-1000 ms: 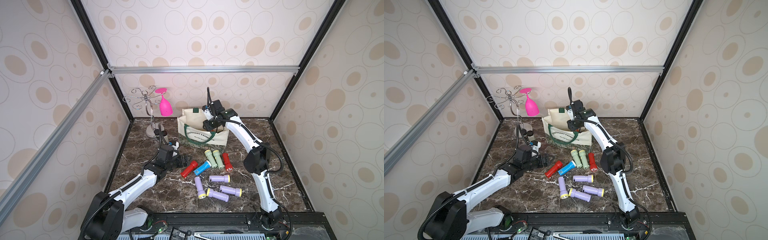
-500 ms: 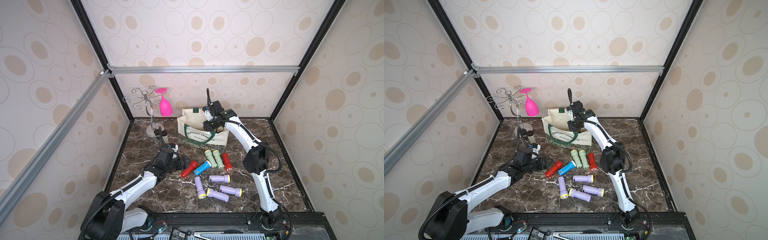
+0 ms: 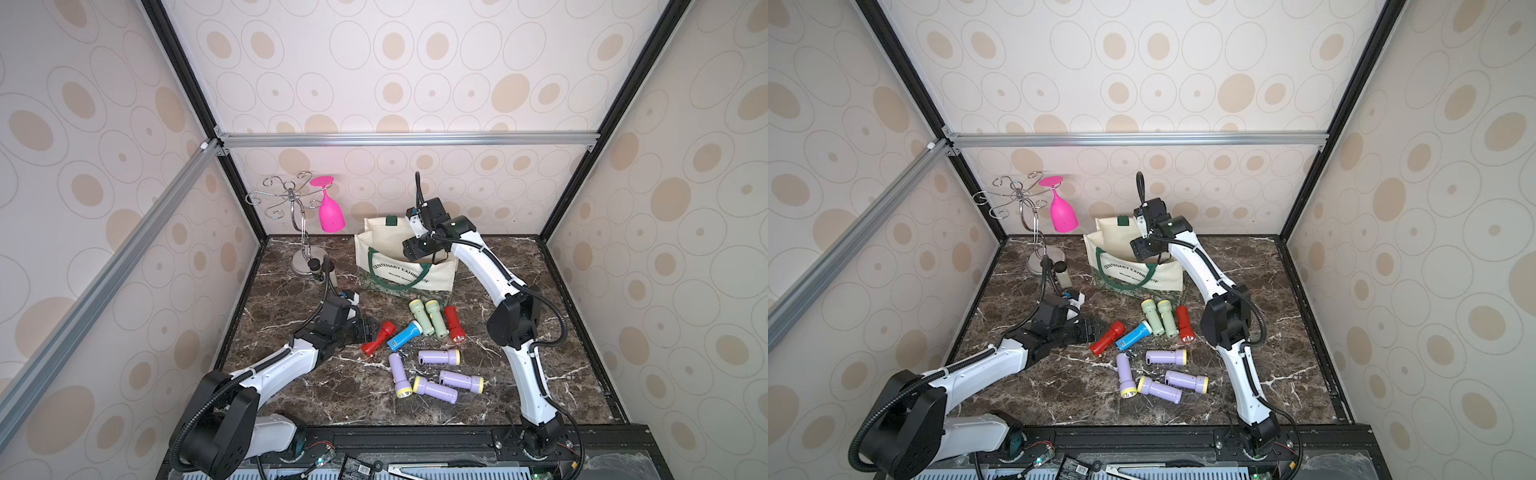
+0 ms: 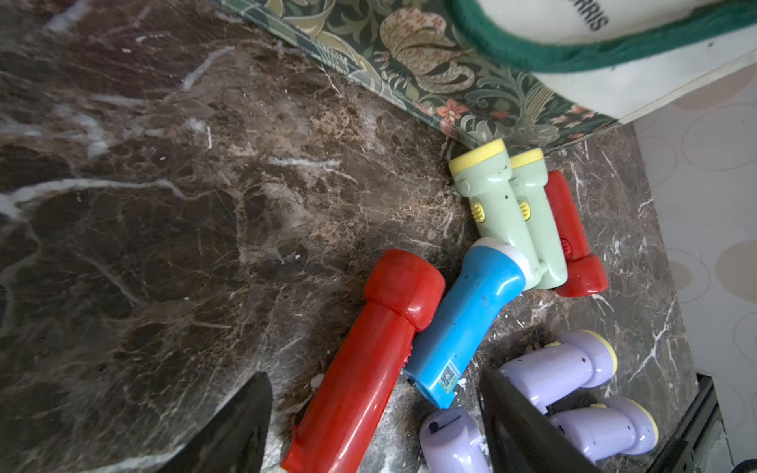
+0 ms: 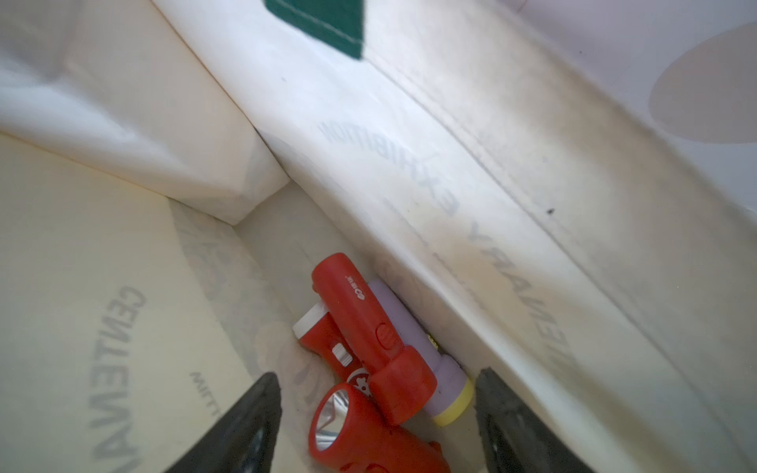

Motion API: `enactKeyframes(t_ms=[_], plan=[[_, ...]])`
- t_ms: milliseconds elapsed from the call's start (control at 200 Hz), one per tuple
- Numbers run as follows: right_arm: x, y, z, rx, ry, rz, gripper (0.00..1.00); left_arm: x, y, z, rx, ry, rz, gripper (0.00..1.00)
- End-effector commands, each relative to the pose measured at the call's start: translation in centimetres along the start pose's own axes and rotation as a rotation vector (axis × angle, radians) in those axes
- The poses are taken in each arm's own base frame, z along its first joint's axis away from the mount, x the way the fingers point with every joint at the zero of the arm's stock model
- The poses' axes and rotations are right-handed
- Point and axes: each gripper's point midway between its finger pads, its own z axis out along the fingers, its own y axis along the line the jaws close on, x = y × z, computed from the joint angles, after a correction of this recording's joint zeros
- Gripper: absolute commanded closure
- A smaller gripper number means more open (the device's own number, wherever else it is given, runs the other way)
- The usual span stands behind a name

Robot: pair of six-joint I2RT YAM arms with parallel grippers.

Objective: Put the flashlights into the tote bags
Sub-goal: Place the flashlight in the canvas bag.

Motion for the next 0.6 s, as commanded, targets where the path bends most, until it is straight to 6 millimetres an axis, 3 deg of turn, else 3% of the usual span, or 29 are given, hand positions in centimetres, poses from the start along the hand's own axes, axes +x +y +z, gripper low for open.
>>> enactKeyframes(t_ms=[0,225,595], plan=[[-4.9,2.0,-7.4,-0.059,-0.175,-0.007,0.20,-0.6,-0.7,0.3,0.005,0.013,0.061,0.22],[-6.0,3.9,-12.3,-0.132,-0.241,0.036,0.18,-0.2,-0.8,1.5,-0.008,0.047,0.097,0.28],[-2.7,4.5,-16.2,-0.153,-0.176,0.109,0.13,2.0,-0.9,3.4,-0.101,0.152,0.211,0.28]])
